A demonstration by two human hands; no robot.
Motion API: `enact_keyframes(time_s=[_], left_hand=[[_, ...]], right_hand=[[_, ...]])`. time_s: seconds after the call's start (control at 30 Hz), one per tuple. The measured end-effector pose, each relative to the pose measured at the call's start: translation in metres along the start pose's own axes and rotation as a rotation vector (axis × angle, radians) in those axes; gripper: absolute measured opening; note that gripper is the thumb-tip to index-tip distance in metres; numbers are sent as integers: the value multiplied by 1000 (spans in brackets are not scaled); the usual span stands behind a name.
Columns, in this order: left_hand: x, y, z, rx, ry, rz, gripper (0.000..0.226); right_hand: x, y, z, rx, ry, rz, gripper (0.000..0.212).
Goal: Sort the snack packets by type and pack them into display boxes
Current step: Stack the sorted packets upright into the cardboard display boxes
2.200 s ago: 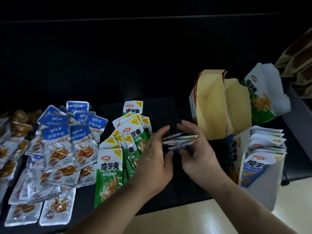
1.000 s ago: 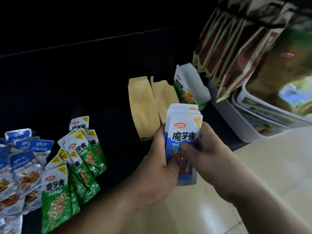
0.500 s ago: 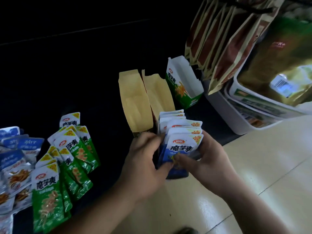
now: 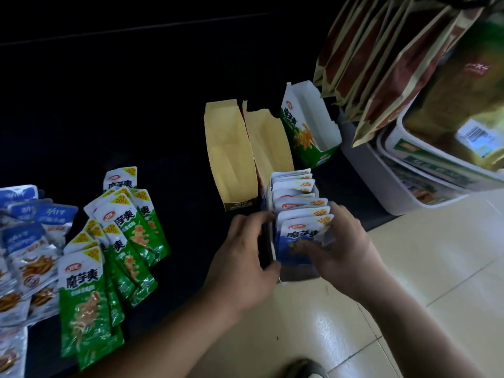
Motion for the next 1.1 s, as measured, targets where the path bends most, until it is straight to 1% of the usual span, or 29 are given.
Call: enact_keyframes(time_s=[0.07, 0.1, 0.17, 0.2, 0.23, 0.3, 0.33, 0.37, 0.43, 0.5, 0.57, 0.67, 0.8, 0.9, 0.97, 1.03, 1.1], left_hand=[[1, 2, 0, 19, 8, -15, 79], [0, 3, 0, 22, 15, -19, 78], [-5, 4, -1, 30, 23, -25, 76], [-6, 4, -2, 35, 27, -34, 75], [-6, 4, -2, 38, 30, -43, 76], [-4, 3, -1, 33, 45, -42, 80], [-3, 3, 1, 25, 52, -36, 83], [-1, 2, 4, 11, 60, -34, 88], [2, 2, 9, -37, 92, -13, 101], [5, 0, 15, -97, 129, 49, 109], [9, -2, 20, -140, 142, 95, 108], [10, 0, 23, -159, 139, 137, 102], [8, 1, 22, -128, 176, 202, 102], [5, -1, 20, -74, 167, 155, 105], [4, 0, 19, -61, 196, 126, 103], [5, 3, 18, -74, 209, 147, 101], [5, 3, 16, -26, 185, 162, 104]], right_hand=[[2, 8, 0, 91, -91, -132, 45], [4, 10, 0, 134, -119, -180, 46], [12, 14, -2, 187, -114, -236, 58], [17, 15, -5, 195, -96, -220, 67], [21, 17, -7, 187, -70, -171, 80], [27, 21, -14, 130, 19, -56, 117], [28, 24, -17, 98, 61, -11, 129], [28, 28, -19, 73, 93, 37, 135], [27, 33, -23, 55, 112, 121, 136], [24, 31, -25, 59, 59, 103, 135], [21, 26, -23, 39, -11, 34, 129], [20, 21, -18, 10, -61, -32, 119], [22, 22, -19, 32, -95, -46, 116], [28, 27, -26, 43, -71, 43, 120], [31, 29, -28, 38, -66, 70, 115], [30, 28, -28, 31, -52, 59, 111], [29, 27, -24, 17, -5, 63, 117]])
Point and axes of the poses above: each hand's wrist, its own z-axis towards the middle knuckle, its own y-axis out of the palm, x = y × z, the point moved 1 cm from there along z, towards the middle knuckle, and after that the axes turned 14 degrees about -z, right-handed, at the moved point
